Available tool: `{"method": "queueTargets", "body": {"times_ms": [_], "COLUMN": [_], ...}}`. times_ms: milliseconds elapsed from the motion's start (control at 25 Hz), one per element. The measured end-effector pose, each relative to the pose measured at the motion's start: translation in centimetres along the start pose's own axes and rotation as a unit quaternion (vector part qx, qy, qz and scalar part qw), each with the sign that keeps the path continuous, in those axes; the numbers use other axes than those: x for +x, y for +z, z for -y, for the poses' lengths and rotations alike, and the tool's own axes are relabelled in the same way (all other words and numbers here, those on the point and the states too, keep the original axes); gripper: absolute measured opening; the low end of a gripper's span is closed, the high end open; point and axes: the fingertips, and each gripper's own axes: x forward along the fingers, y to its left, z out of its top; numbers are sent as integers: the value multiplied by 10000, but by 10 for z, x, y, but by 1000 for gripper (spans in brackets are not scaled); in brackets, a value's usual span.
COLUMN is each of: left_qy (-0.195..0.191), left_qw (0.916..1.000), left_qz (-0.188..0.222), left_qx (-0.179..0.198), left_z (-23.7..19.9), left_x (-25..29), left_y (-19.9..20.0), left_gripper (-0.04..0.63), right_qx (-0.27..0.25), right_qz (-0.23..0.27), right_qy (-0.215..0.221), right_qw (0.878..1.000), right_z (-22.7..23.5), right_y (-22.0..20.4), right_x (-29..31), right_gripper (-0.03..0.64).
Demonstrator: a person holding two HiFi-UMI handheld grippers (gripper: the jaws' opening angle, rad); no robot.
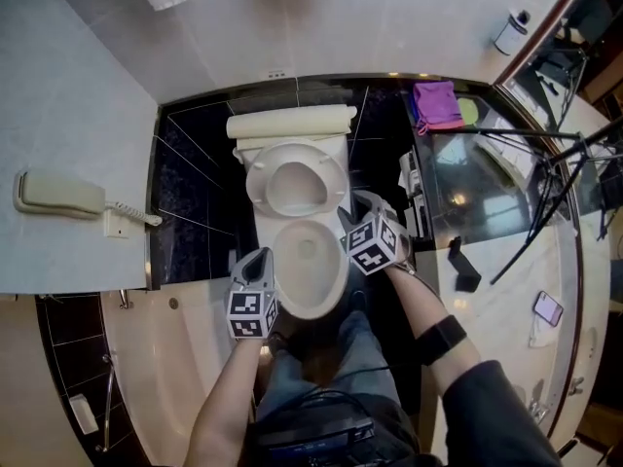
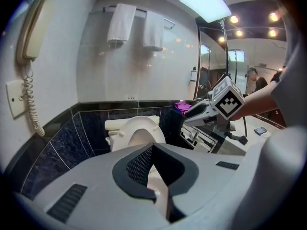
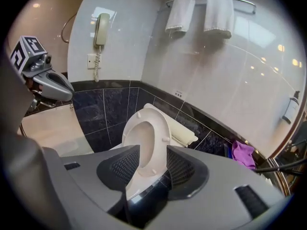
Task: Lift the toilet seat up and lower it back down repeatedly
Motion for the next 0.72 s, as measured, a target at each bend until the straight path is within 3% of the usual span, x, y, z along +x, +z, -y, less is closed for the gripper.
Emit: {"method": "queueTargets", "body": {"times_ms": [240, 720], "left_qy": [19, 296], "left_qw": [9998, 9974], "left_qz": [-133, -527], "left_qx": [114, -386], "left_z": [1, -15], "left_x": [57, 148], "left_y": [-8, -48], "left_gripper": [0, 0], "right_qx": [-690, -1362], "right_qz": [18, 80], "right_qy": [-29, -8], "right_qw": [9976, 9907], "right_z": [25, 46], "right_y": [15, 45], "right_x": [68, 172], "right_gripper": [210, 209]}}
